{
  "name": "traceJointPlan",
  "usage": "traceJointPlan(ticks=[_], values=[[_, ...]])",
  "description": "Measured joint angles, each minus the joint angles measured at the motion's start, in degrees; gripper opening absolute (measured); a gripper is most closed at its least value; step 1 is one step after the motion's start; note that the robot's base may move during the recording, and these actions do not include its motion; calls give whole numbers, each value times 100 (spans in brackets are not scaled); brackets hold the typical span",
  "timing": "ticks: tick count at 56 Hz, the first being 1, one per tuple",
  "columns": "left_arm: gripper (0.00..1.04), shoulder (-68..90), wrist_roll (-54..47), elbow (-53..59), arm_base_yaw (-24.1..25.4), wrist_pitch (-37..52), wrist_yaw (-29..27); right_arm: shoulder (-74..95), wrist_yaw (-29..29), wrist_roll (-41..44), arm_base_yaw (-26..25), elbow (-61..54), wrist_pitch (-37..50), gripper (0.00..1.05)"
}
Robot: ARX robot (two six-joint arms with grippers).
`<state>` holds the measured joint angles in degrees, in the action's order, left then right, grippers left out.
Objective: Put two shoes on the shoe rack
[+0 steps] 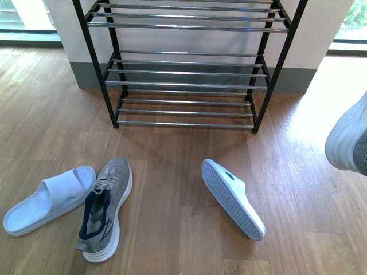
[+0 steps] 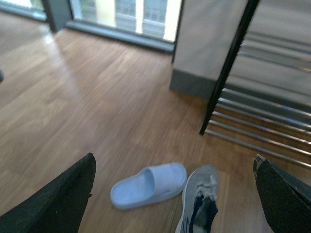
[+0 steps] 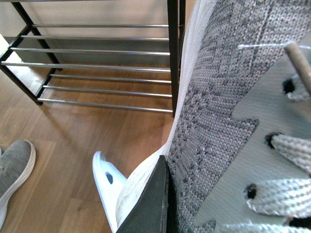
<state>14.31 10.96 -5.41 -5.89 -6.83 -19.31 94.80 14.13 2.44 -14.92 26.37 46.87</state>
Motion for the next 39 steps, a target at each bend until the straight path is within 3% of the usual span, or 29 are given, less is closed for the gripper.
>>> traceJointPlan(ticks=[5,12,20,29,39], values=[[95,1399,479,-96,94,660,28,0,17,0,0,0,0,2],[95,4131,610,-330,387,2393,896,0,22,0,0,0,0,2],[95,6701,332,-809,518,3724,1464,0,15,0,0,0,0,2],[95,9256,37,-1517,590,4529,1930,0,13,0,0,0,0,2],[95,11534,-98,-2533,671,4730,2293,0,9,0,0,0,0,2]])
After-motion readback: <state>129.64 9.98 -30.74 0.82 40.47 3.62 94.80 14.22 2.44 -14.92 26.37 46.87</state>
